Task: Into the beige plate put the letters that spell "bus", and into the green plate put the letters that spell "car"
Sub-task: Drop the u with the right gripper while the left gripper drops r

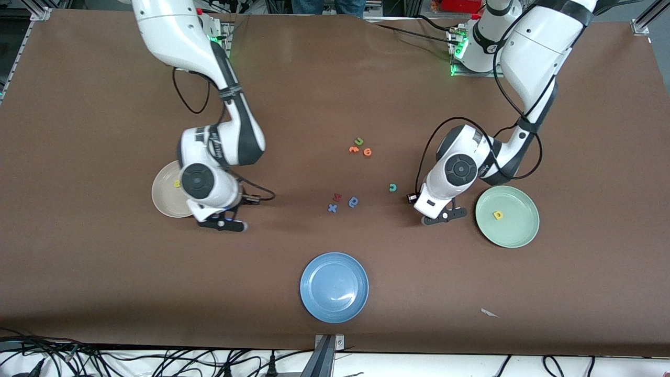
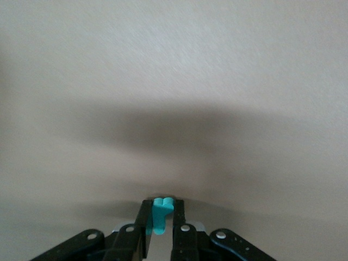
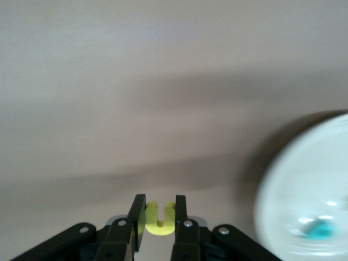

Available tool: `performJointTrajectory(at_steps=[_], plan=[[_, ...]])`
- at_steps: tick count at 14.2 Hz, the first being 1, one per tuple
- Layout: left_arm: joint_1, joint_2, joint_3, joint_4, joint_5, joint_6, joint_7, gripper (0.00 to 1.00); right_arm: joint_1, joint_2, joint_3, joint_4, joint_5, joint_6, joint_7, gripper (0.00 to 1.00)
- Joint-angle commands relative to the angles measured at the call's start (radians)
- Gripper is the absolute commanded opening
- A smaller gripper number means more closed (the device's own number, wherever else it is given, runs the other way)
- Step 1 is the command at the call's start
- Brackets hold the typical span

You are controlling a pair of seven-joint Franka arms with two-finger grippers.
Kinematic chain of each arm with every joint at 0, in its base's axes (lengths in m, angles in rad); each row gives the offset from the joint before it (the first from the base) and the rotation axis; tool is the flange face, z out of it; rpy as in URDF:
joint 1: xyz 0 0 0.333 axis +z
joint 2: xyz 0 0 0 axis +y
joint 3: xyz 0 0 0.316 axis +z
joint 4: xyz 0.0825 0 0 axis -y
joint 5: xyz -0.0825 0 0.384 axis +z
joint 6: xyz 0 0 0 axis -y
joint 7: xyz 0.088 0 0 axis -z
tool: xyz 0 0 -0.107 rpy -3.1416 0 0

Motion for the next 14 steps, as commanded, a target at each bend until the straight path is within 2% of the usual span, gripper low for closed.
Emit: performJointTrajectory(at_steps=[1, 3, 6, 8, 9, 10, 11, 12, 13, 14], plan=[[0.058, -0.056, 0.000, 0.012, 0.034, -0.072, 0.121, 0.06, 0.002, -0.060, -0.083, -0.079, 0.013, -0.061, -0.171, 0.00], [0.127, -0.083, 0.000, 0.012, 0.034, -0.106, 0.260, 0.06, 0.000, -0.064, -0.109, -0.124, 0.013, -0.040, -0.238, 0.00], [0.234, -0.103, 0.001, 0.010, 0.034, -0.129, 0.456, 0.06, -0.006, -0.071, -0.109, -0.257, 0.022, 0.124, -0.292, 0.00], [0.303, -0.111, 0.004, 0.012, 0.038, -0.127, 0.556, 0.06, -0.019, -0.071, -0.111, -0.282, 0.027, 0.169, -0.346, 0.00], [0.328, -0.110, 0.004, 0.010, 0.073, -0.123, 0.584, 0.08, -0.027, -0.071, -0.110, -0.281, 0.031, 0.169, -0.348, 0.08], [0.357, -0.107, 0.001, 0.009, 0.128, -0.118, 0.592, 0.13, -0.029, -0.071, -0.111, -0.281, 0.034, 0.167, -0.346, 0.62], [0.371, -0.102, 0.000, 0.009, 0.173, -0.116, 0.595, 0.38, -0.030, -0.073, -0.111, -0.279, 0.047, 0.163, -0.348, 1.00], [0.368, -0.099, 0.000, 0.010, 0.201, -0.116, 0.607, 0.79, -0.030, -0.074, -0.113, -0.270, 0.051, 0.142, -0.349, 1.00], [0.359, -0.099, -0.003, 0.010, 0.193, -0.119, 0.595, 1.00, -0.030, -0.085, -0.116, -0.258, 0.050, 0.126, -0.349, 1.00], [0.356, -0.099, -0.008, 0.012, 0.184, -0.123, 0.587, 1.00, -0.030, -0.094, -0.116, -0.244, 0.050, 0.115, -0.346, 1.00]])
